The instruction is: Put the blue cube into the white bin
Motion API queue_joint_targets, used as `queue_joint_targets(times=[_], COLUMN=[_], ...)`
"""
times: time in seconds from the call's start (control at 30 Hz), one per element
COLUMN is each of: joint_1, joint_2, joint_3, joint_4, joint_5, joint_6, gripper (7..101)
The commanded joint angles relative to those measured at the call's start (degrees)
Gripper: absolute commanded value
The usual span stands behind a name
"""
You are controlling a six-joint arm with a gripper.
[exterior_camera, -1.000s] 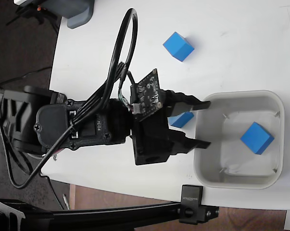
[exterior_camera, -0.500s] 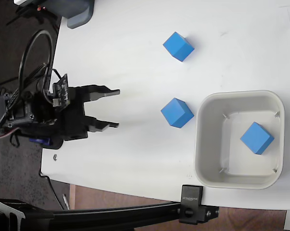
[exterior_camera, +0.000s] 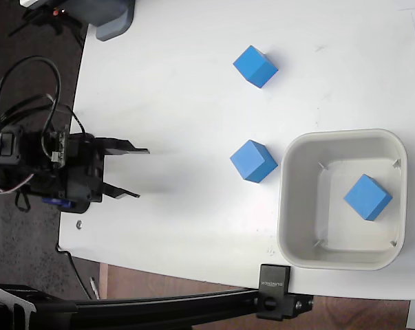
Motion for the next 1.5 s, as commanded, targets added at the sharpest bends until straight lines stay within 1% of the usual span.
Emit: queue_joint_targets(times=[0.03,0.1,0.17,0.23,1.5], joint_1=[-0.4,-1.1,-2.9,-3.4,-3.3], joint_2=[1.7,1.7,1.7,1.7,1.7], joint_3=[0.3,0.7,1.0,1.7,1.7], joint_4=[-0.4,-0.5,-0.6,-0.8,-0.7], joint_5=[1.8,2.5,4.8,5.9,6.2], joint_6=[-0.2,-0.2,0.5,0.9,1.1], gripper=[100.0,100.0,100.0,100.0,100.0])
